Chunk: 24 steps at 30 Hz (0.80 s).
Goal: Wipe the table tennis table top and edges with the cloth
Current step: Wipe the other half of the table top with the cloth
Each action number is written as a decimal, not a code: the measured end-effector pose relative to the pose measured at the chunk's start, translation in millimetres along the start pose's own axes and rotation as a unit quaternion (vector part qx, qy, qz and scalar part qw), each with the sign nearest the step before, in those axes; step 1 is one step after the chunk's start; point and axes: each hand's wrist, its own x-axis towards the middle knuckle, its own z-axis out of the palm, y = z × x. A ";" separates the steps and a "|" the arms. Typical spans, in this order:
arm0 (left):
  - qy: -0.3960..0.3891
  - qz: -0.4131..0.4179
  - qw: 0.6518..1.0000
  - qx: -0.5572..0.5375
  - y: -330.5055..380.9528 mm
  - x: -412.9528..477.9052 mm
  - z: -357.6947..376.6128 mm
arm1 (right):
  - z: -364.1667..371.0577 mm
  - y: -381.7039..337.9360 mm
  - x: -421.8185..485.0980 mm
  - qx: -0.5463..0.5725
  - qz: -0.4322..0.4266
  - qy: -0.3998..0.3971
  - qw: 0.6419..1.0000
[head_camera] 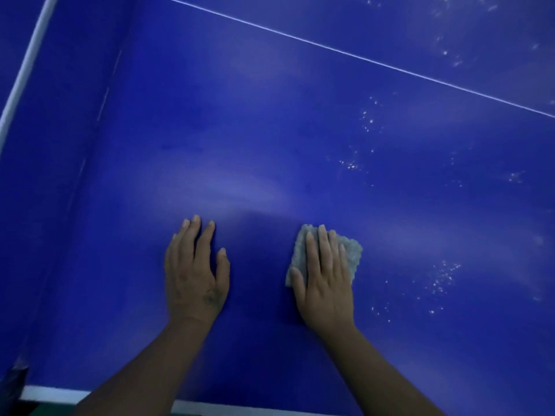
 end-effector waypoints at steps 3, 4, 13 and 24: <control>0.034 -0.037 0.999 -0.014 15.0 33.0 0.0 | 6.5 -26.3 50.2 0.003 -0.025 0.005 1.000; 0.041 -0.038 0.998 -0.020 21.6 46.9 1.6 | 9.3 -35.8 75.2 0.013 -0.048 0.008 0.999; 0.041 0.000 0.999 -0.004 105.1 159.3 49.8 | -8.5 32.2 181.5 -0.006 -0.112 0.029 0.993; 0.030 0.008 0.998 0.054 111.7 164.3 69.8 | -15.6 55.3 168.9 -0.011 -0.007 0.021 1.000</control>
